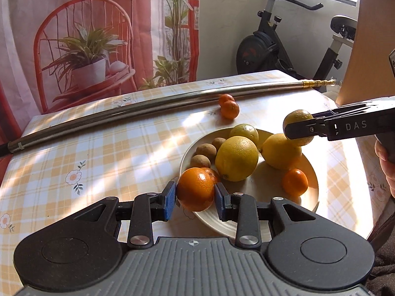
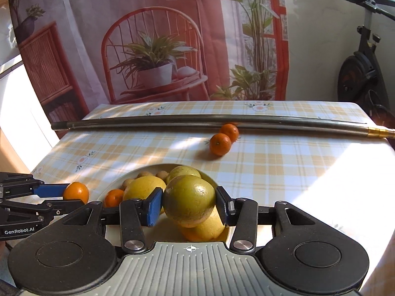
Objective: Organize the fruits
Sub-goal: 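Carry the tangerine and the citrus over the plate with both grippers, then lower the tangerine onto the plate and open the left gripper, then lower the yellow-green citrus onto the plate and open the right gripper, then move both grippers toward the two tangerines beside the metal pole, then close the left gripper on one of the two tangerines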
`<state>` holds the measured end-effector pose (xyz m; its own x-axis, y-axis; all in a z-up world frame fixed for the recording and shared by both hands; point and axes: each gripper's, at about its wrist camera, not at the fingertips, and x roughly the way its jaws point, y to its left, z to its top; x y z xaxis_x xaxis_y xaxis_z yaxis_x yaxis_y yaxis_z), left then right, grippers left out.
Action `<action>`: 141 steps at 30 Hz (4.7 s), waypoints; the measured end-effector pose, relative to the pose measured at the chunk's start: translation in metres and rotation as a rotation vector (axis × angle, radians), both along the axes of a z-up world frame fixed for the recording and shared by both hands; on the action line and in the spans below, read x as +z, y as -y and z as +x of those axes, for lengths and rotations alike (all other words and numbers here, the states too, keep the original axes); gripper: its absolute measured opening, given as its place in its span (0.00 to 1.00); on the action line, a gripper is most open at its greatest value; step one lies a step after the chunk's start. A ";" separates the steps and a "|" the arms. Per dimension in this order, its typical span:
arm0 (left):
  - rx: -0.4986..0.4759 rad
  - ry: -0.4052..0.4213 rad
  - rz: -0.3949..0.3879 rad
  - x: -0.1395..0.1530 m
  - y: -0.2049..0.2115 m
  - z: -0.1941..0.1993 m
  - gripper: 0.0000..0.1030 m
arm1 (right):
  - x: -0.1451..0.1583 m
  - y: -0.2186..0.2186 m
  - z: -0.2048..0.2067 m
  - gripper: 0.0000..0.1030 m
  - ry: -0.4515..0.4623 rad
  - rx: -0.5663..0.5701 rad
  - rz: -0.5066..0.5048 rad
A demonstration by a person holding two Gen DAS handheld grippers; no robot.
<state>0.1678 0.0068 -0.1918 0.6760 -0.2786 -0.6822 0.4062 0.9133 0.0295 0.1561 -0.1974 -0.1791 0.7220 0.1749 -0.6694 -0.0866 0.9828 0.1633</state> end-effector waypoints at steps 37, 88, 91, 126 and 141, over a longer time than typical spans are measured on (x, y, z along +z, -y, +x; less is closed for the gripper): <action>-0.006 0.055 0.118 -0.020 0.031 -0.009 0.40 | -0.012 -0.017 0.011 0.41 -0.028 0.078 0.076; -0.176 -0.011 0.140 -0.029 0.051 -0.011 0.42 | -0.004 0.035 -0.002 0.33 0.017 -0.135 0.066; -0.168 -0.011 0.142 -0.028 0.051 -0.012 0.42 | -0.005 0.038 -0.003 0.33 0.020 -0.143 0.073; 0.024 0.067 0.078 0.016 0.008 0.025 0.53 | -0.003 0.045 -0.003 0.33 0.027 -0.159 0.082; 0.031 0.073 -0.019 0.049 0.017 0.097 0.52 | 0.007 0.064 0.030 0.33 0.077 -0.186 0.028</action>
